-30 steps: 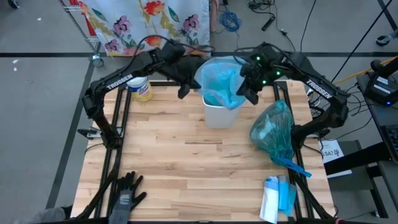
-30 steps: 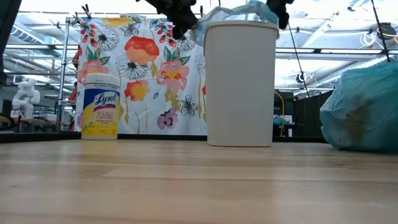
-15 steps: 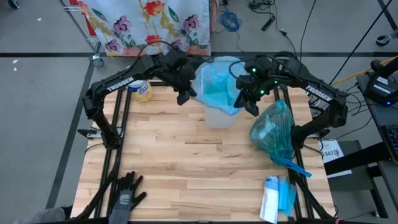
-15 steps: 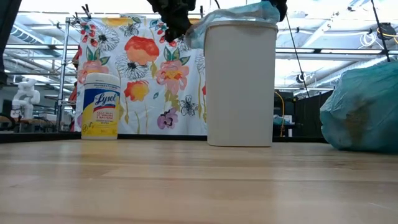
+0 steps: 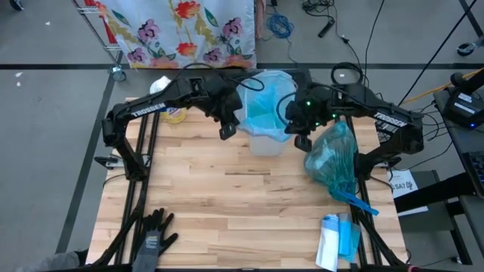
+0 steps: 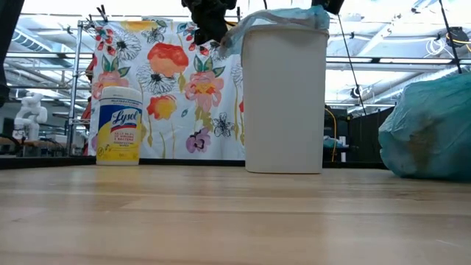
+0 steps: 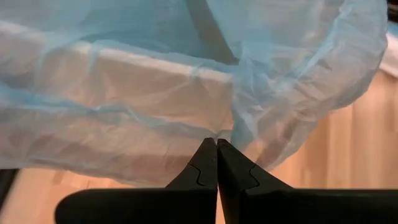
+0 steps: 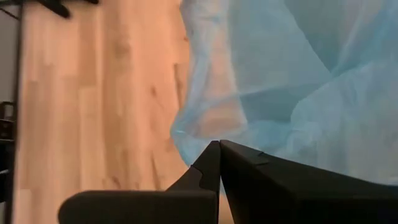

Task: Place trash/remove bag and relplace
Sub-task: Insert a new trash bag into the trash bin

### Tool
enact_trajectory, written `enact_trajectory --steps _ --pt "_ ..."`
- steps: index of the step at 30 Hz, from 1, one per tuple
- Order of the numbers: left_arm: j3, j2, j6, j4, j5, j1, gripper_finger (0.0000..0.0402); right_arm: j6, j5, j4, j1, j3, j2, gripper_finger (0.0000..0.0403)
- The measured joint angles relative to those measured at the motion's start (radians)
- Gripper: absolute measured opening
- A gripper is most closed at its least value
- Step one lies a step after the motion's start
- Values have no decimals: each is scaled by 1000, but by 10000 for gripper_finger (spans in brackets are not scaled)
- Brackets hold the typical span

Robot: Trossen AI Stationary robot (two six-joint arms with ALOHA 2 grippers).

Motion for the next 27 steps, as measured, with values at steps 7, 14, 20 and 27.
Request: enact_trajectory --steps 7,14,20,27 --pt "-1 22 -2 3 -121 -18 0 79 226 -16 107 -59 0 0" --pt "-7 32 26 16 -173 -17 0 225 392 84 226 -209 -4 0" --pt "-90 35 64 46 -163 2 0 372 494 219 298 -326 -12 0" --pt "-122 14 83 16 -141 5 0 520 568 275 362 -290 -33 0"
